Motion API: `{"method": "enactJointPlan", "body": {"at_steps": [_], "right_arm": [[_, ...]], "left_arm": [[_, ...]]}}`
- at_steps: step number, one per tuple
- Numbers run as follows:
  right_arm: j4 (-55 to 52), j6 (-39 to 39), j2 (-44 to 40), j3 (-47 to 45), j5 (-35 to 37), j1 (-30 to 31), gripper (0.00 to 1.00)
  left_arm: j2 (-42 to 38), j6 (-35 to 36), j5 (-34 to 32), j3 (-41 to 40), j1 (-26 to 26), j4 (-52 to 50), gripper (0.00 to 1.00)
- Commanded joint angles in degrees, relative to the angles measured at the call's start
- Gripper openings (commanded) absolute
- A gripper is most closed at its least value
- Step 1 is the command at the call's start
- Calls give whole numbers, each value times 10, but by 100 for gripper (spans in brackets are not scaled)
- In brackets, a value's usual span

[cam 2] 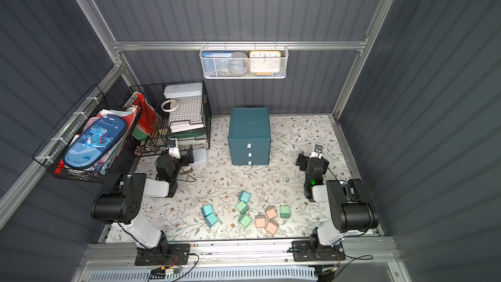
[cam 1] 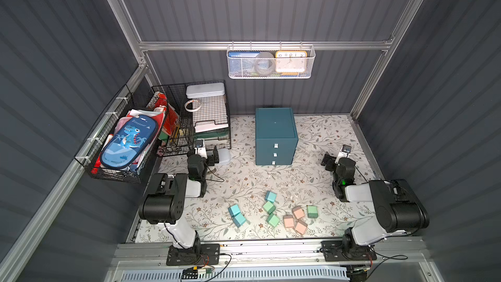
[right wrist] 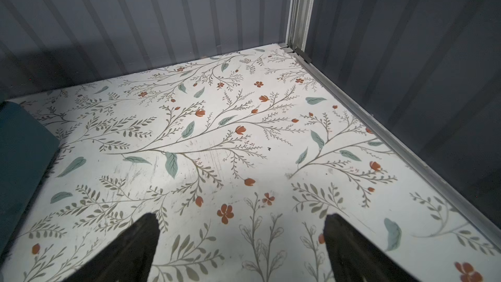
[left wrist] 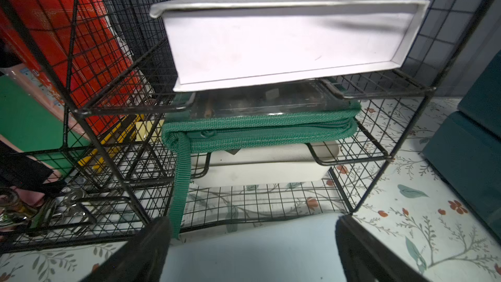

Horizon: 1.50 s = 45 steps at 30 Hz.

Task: Place the plugs into the drawer by color
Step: Adjust the storage box at the center of the board.

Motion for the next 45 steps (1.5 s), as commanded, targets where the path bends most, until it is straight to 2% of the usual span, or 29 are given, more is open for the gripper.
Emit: {"method": "enactJointPlan", "body": {"at_steps": [1,15,16,17,18,19,20,21,22,24,26,27,29,31,34,36,40,45], "right_arm": [[13,1,4,-4,-6,-1,99],[7,4,4,-1,-3,-1,99],[2,1,2,2,-5,-1,99],[17,0,-1,-5,-4,-1,99],[24,-5,-22,-15,9,6,99],[-2,-20,-70,-22,19,19,99],[-72,-38,-124,-11,43,42,99],[-208,-27,-187,28,76,68,99],[-359,33,-239,82,75,80,98],[-455,96,-262,138,11,95,99],[-514,147,-266,179,-45,118,99],[-532,167,-264,198,-100,126,99],[-560,201,-259,229,-164,145,99],[-599,211,-261,264,-213,156,99],[-635,237,-280,299,-227,153,99],[-641,247,-281,320,-255,153,99],[-655,266,-227,374,-350,151,99],[-638,279,-181,407,-402,151,99]], "left_arm": [[1,10,4,4,0,1,99],[1,10,2,3,0,1,99],[-1,17,-29,5,0,1,99],[-19,14,-53,20,-3,-38,99],[-55,4,-68,47,-7,-122,99],[-95,-10,-74,80,-9,-207,99],[-126,-35,-66,106,-9,-265,99],[-157,-51,-57,135,-11,-328,99],[-180,-67,-51,161,-19,-388,99],[-204,-116,-53,208,-44,-489,99],[-214,-159,-19,247,-64,-568,99],[-215,-180,13,270,-75,-605,96],[-212,-219,86,306,-96,-644,89],[-203,-240,143,359,-131,-679,89],[-180,-241,177,433,-185,-726,91],[-158,-245,207,459,-200,-736,93],[-96,-244,287,501,-201,-757,95],[-41,-229,330,552,-202,-779,94]]}}
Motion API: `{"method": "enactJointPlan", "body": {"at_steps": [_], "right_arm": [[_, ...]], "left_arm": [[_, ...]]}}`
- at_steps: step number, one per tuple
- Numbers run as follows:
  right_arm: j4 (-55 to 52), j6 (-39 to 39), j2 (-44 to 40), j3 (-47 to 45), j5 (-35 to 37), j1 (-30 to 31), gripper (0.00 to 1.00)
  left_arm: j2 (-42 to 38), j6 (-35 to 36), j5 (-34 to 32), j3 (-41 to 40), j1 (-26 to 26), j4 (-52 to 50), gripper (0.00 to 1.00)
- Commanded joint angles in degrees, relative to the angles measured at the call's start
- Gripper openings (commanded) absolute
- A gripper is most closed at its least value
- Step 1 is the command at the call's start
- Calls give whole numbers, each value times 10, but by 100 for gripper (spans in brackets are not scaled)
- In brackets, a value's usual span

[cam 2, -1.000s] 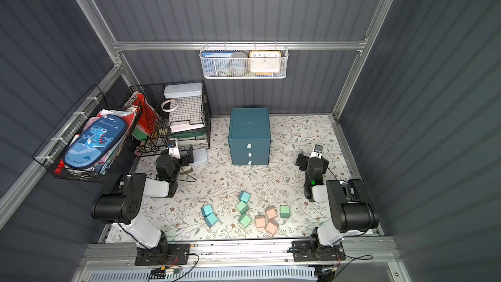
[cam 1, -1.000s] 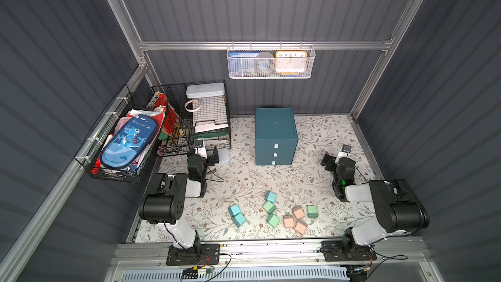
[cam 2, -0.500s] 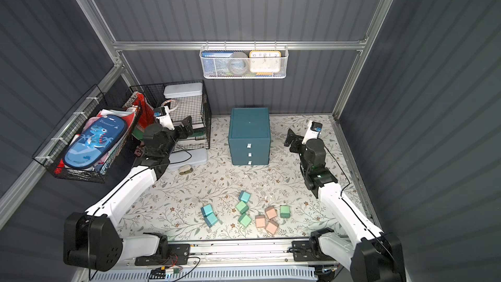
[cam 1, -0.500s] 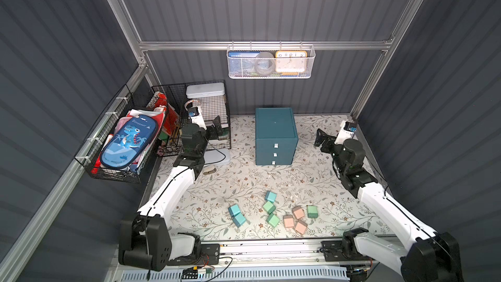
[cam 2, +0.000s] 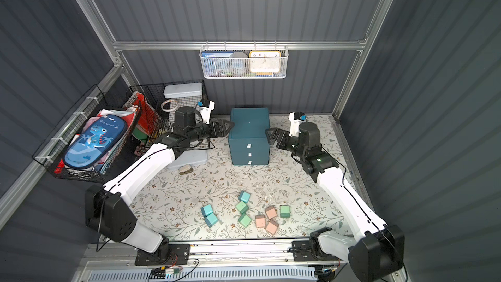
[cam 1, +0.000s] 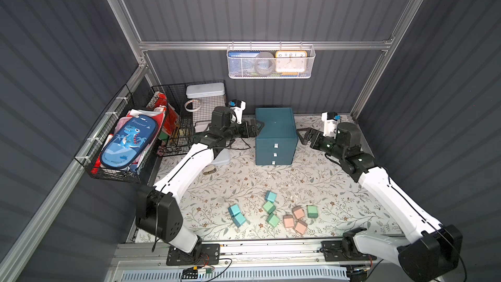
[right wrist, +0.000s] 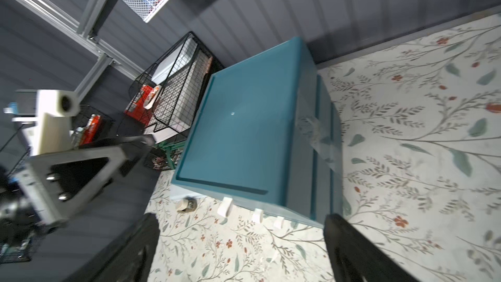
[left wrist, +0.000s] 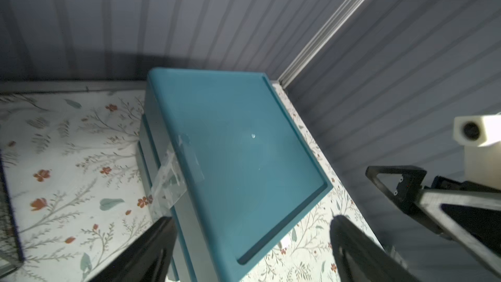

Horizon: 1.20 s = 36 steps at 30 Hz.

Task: Place the plugs into the drawer by color
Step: Adjust the storage box at the center of the board.

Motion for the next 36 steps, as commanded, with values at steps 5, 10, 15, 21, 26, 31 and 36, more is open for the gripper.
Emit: {"method": "enactJointPlan", "body": {"at_steps": [5,10,15,21,26,31,36], "right_arm": [[-50,7,58,57,-47,-2,99],[-64,4,101,94,-65,-2,99],[-70,-9,132,124,-65,-2,98],[-107,-48,187,173,-35,-2,98],[-107,-52,235,211,-44,-3,97],[-102,-56,304,271,-64,-3,94],[-99,-49,383,353,-88,2,92]], "left_arm": [[27,13,87,41,2,-46,94],[36,19,108,48,3,-56,96],[51,34,123,62,2,-73,96],[33,74,-9,90,3,-136,98],[48,79,-2,96,3,-136,99],[86,98,23,100,3,-117,99],[93,87,56,81,2,-85,99]]}}
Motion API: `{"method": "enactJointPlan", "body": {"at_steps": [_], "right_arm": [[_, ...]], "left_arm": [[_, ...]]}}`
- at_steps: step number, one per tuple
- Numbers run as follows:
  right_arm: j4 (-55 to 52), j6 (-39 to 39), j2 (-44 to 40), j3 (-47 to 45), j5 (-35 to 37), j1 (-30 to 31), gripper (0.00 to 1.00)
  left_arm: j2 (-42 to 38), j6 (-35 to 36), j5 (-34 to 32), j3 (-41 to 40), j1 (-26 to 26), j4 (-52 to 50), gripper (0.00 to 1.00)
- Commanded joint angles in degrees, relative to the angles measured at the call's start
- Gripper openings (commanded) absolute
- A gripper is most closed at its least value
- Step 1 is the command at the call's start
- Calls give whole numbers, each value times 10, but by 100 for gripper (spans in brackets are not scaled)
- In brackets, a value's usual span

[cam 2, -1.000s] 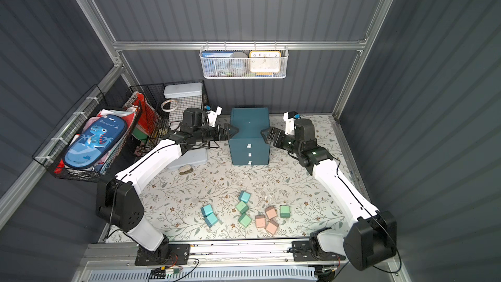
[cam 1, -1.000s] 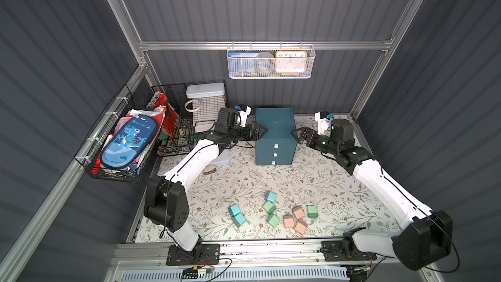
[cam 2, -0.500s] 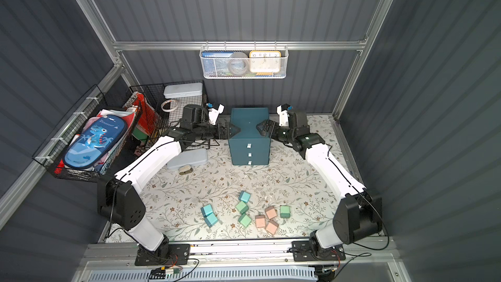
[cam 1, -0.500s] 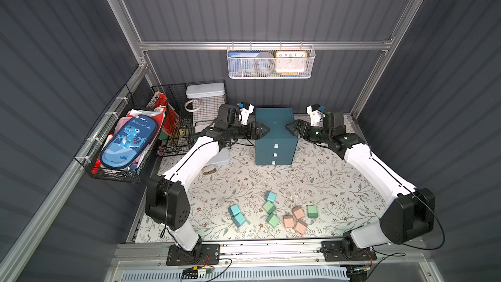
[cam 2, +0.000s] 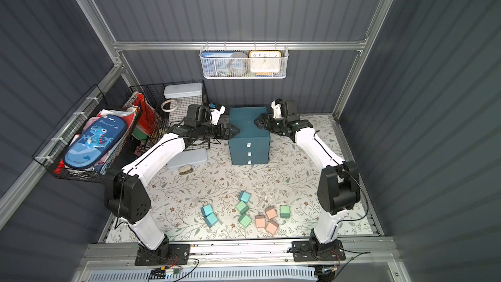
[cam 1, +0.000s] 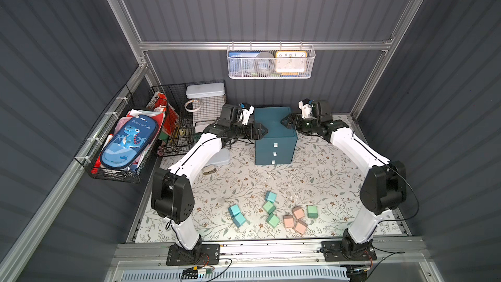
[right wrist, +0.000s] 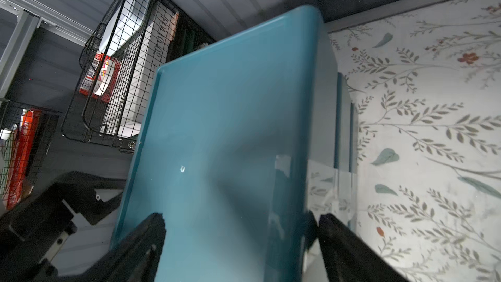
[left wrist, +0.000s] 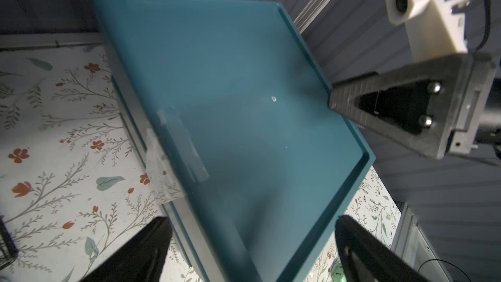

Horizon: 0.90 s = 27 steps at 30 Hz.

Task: Place the plugs into the drawer by color
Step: Adjust the storage box at the center of the board.

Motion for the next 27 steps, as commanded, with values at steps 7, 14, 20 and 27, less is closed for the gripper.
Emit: {"method": "enactJointPlan", "body": {"at_steps": [7,14,20,27], "right_arm": [[-8,16,164,217,-69,29,80],[-80,14,287,434,-66,22,77],[-57,12,170,330,-27,-35,79],[102,86,-51,18,15,-86,79]], "left_arm": [[8,-20,54,-7,-7,61,98],[1,-35,31,-13,-16,80,99],[-6,-27,-22,42,-16,18,98],[-40,-26,-104,60,-9,-4,99]]}}
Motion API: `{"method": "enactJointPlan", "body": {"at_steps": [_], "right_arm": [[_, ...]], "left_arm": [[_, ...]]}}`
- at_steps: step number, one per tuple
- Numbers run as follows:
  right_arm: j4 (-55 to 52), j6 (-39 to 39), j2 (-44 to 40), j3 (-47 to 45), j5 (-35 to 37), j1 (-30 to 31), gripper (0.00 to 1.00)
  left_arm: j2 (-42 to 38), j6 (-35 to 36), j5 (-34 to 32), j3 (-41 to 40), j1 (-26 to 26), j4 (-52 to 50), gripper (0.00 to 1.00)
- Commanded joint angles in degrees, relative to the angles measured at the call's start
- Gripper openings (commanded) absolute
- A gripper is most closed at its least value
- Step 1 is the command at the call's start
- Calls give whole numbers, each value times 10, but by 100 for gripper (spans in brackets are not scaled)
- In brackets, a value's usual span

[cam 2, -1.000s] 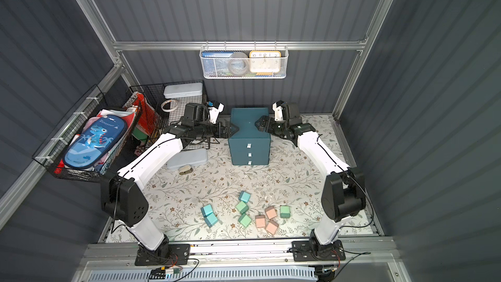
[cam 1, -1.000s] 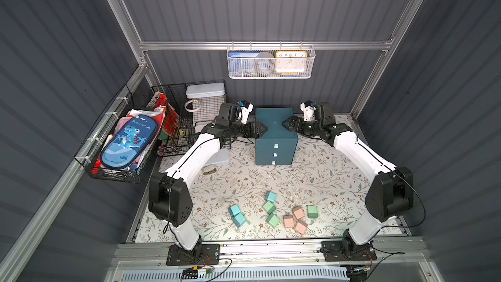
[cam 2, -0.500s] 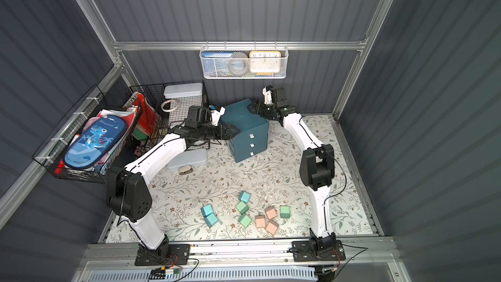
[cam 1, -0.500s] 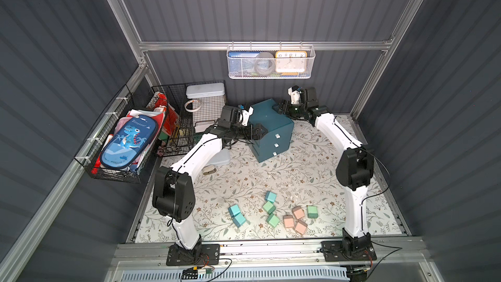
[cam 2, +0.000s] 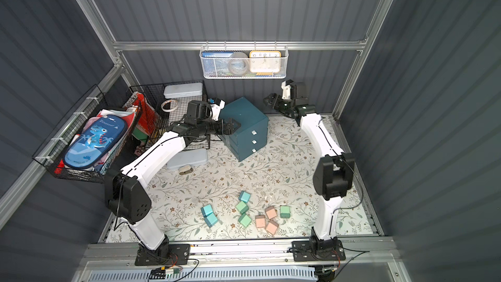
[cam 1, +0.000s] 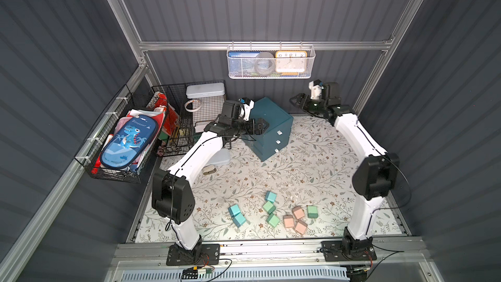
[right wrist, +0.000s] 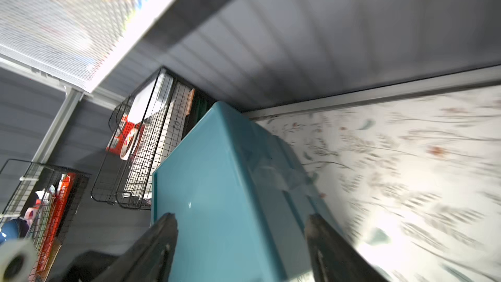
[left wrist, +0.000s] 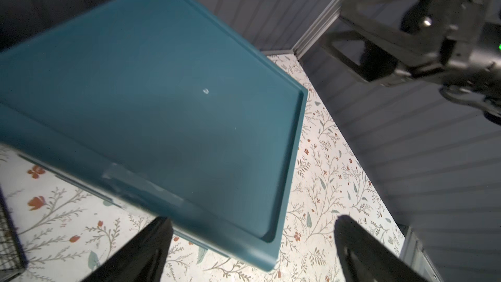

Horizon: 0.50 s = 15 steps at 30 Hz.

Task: Place the plugs into the drawer by color
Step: Adjust the storage box at the center of the board, then open the drawer in the storage box.

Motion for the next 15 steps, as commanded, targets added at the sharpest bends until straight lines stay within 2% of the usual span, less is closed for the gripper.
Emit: {"method": "enactJointPlan", "body": {"at_steps": [1,4,9,11,15], "right_arm": [[105,53,-86,-125,28,-4,79],[181,112,-149,-246,29,-4,78],[440,326,-195,-455,-25,12,71],[495,377,-187,-486,-39,28,69],[543,423,-150,-506,-46,56,65]], "left_arm": [[-22,2,-42,19,5,-10,99],[4,2,-31,32,12,-15,98],[44,-12,5,40,22,-11,96],[55,-13,29,43,23,-5,95],[72,-14,54,43,23,-10,92]]}}
